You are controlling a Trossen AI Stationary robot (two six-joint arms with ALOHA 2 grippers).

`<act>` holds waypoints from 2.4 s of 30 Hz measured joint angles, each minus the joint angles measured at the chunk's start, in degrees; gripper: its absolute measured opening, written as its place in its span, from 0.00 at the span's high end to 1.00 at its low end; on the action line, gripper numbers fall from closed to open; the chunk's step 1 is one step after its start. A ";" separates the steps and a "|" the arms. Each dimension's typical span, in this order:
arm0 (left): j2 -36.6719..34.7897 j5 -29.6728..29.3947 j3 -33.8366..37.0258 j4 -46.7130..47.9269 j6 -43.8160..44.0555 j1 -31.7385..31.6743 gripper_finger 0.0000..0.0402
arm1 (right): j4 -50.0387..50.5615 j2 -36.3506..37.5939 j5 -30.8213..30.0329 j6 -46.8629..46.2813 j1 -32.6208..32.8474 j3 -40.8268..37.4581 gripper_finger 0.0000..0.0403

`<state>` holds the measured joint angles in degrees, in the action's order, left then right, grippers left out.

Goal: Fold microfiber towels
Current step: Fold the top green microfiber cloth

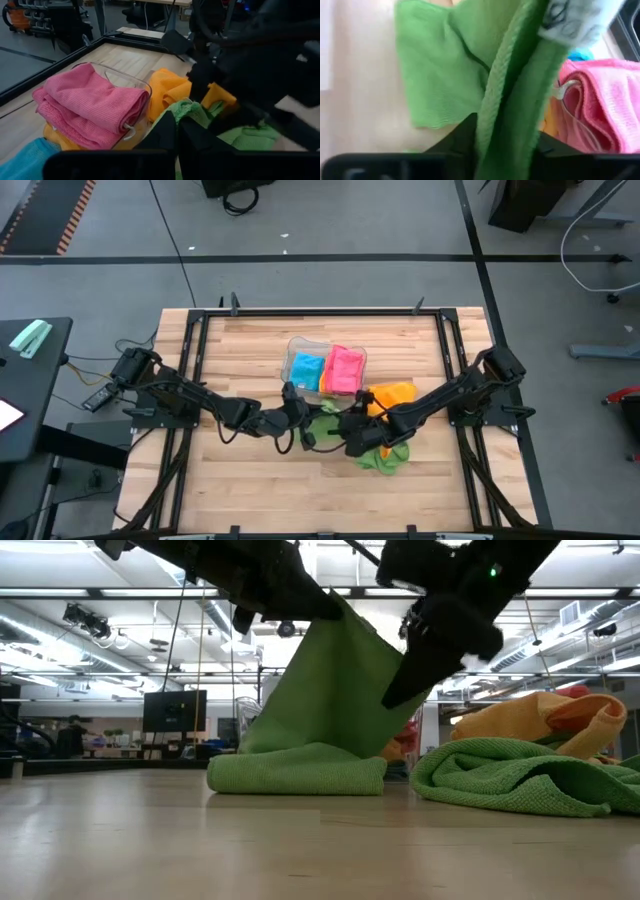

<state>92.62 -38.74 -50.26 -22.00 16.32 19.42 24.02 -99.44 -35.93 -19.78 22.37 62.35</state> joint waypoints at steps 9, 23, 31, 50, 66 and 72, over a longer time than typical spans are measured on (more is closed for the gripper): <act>-1.55 13.13 -0.06 -1.16 -2.35 0.48 0.95 | 0.44 6.67 15.74 5.87 -0.20 4.65 0.98; -2.40 16.82 -0.11 -6.19 -12.54 10.32 0.96 | 5.43 6.21 34.44 8.21 2.67 11.51 0.99; -2.40 16.94 -0.31 -8.25 -12.92 12.02 0.95 | 1.93 6.21 39.79 8.54 2.97 11.60 0.99; -2.40 18.67 -2.36 -5.38 -11.20 13.46 0.97 | 11.47 0.15 39.34 7.35 3.25 21.76 0.99; -2.29 9.71 -15.55 18.67 -12.47 18.69 0.98 | 20.66 -2.69 38.79 13.96 2.53 34.58 0.98; -3.55 2.52 -17.08 24.63 -14.02 18.58 0.95 | 26.72 -2.69 37.43 18.22 0.71 37.41 0.98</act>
<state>89.07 -36.22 -67.34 2.63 2.29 38.01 50.75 -102.13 1.50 -1.56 23.08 99.76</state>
